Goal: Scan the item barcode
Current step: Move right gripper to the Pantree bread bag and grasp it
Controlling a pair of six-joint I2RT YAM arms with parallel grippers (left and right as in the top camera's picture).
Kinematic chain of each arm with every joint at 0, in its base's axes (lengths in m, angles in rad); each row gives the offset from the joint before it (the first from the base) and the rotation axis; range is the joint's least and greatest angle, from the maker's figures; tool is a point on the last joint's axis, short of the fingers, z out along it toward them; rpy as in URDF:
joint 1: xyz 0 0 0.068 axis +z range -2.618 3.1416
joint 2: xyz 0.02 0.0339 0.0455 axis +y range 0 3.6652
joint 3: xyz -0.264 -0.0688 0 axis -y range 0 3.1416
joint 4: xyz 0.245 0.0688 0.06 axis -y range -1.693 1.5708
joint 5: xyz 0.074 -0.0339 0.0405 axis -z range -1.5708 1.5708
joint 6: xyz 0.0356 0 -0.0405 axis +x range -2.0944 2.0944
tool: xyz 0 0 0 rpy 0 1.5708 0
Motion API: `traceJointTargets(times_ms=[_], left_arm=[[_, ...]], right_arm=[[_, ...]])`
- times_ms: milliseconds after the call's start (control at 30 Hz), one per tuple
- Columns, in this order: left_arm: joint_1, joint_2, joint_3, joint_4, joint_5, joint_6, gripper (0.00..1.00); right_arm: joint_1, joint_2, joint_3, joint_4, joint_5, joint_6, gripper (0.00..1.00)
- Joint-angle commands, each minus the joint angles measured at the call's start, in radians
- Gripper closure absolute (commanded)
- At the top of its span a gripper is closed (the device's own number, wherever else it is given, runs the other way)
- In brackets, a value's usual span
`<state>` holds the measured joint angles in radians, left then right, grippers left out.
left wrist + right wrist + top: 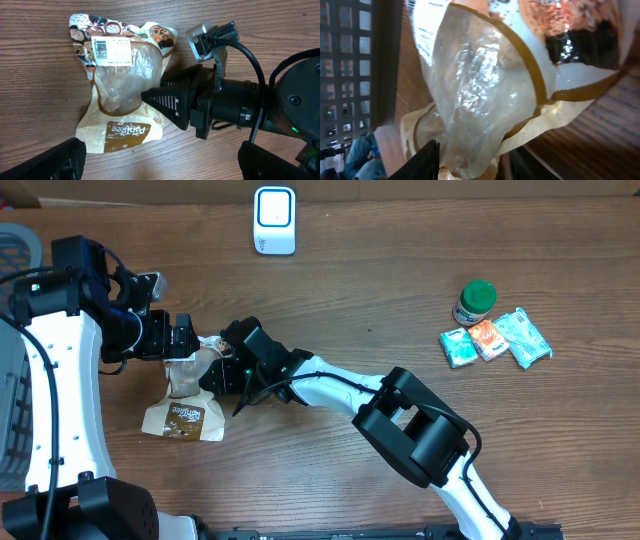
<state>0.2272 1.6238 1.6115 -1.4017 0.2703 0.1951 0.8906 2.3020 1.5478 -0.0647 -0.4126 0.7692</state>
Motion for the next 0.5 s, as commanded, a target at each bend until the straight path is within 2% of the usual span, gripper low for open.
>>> traceJointTargets(times_ms=[0,67,100,300,467], left_arm=[[0.002,0.004,0.001,0.001,0.011,0.026,0.0],[0.002,0.004,0.001,0.001,0.011,0.026,0.0],[0.002,0.004,0.001,0.001,0.011,0.026,0.01],[0.002,0.004,0.001,0.001,0.011,0.026,0.0],[0.002,0.004,0.001,0.001,0.011,0.026,0.01]], right_arm=[[0.004,0.029,-0.004,0.008,0.05,-0.04,0.59],[0.004,0.032,-0.004,0.008,0.049,-0.039,0.6],[0.004,0.032,-0.004,0.008,0.049,-0.04,0.64],[-0.015,0.028,0.007,0.009,-0.09,-0.037,0.96],[-0.106,-0.008,0.03,-0.003,-0.299,-0.037,0.96]])
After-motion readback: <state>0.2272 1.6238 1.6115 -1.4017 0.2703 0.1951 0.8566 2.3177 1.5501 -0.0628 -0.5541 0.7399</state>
